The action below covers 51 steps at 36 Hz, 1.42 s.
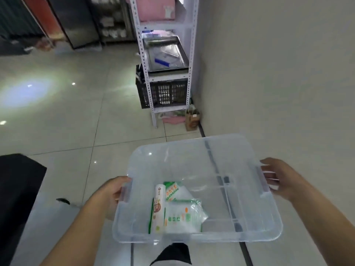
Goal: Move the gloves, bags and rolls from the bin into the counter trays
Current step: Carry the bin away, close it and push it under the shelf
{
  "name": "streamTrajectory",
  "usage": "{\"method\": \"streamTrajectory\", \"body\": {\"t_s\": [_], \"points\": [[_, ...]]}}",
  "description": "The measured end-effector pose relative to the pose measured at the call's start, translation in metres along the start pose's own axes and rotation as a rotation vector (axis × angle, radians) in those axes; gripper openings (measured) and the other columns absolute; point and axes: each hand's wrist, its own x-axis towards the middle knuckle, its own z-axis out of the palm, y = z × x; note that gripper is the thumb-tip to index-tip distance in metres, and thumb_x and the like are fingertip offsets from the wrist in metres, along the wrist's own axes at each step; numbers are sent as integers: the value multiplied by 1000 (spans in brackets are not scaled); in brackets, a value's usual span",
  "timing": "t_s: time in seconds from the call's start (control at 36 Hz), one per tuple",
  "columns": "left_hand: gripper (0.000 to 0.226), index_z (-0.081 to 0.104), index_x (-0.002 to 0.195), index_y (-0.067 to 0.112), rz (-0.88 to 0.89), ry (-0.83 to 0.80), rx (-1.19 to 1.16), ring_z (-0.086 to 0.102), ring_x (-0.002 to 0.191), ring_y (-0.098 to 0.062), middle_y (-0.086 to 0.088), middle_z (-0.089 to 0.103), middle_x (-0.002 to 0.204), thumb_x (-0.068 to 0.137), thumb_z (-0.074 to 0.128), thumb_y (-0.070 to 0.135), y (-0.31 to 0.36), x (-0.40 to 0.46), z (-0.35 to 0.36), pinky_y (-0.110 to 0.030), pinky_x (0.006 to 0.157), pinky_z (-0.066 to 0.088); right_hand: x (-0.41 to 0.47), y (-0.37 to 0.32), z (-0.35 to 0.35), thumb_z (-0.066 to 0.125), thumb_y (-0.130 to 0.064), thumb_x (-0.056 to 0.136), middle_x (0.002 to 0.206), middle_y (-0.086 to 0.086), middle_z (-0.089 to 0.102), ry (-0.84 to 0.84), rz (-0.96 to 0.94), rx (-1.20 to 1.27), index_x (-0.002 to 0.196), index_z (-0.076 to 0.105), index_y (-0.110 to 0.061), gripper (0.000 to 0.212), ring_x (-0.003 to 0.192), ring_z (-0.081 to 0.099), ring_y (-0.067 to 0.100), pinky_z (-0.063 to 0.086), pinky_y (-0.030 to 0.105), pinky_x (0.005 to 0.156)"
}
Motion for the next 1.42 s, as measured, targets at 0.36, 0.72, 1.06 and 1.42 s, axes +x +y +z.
{"method": "streamTrajectory", "body": {"t_s": [0.36,0.72,1.06,1.42], "points": [[26,62,108,6,105,29,-17,61,84,-34,-19,64,100,88,64,23,230,124,-51,-40,74,52,140,-180,147,65,-22,80,79,4,64,-1,-78,3,76,66,-20,4,73,55,23,42,31,66],[19,64,100,5,-62,302,-155,56,75,-30,-16,58,85,90,62,21,411,235,-197,-39,72,49,342,-371,449,68,-28,86,95,7,68,-281,17,-197,98,67,-17,16,81,61,22,47,33,69],[32,56,77,2,-118,540,-308,54,62,-28,-15,56,70,99,55,24,547,319,-359,-38,67,52,407,-494,767,64,-22,88,96,11,59,-486,-18,-364,105,60,-13,19,80,55,25,44,33,69],[15,60,83,9,-62,339,-330,52,58,-25,-12,54,68,88,66,21,776,508,-547,-34,53,53,480,-669,1000,65,-26,83,71,8,56,-310,-37,-330,79,63,-13,14,60,50,23,40,29,60]]}}
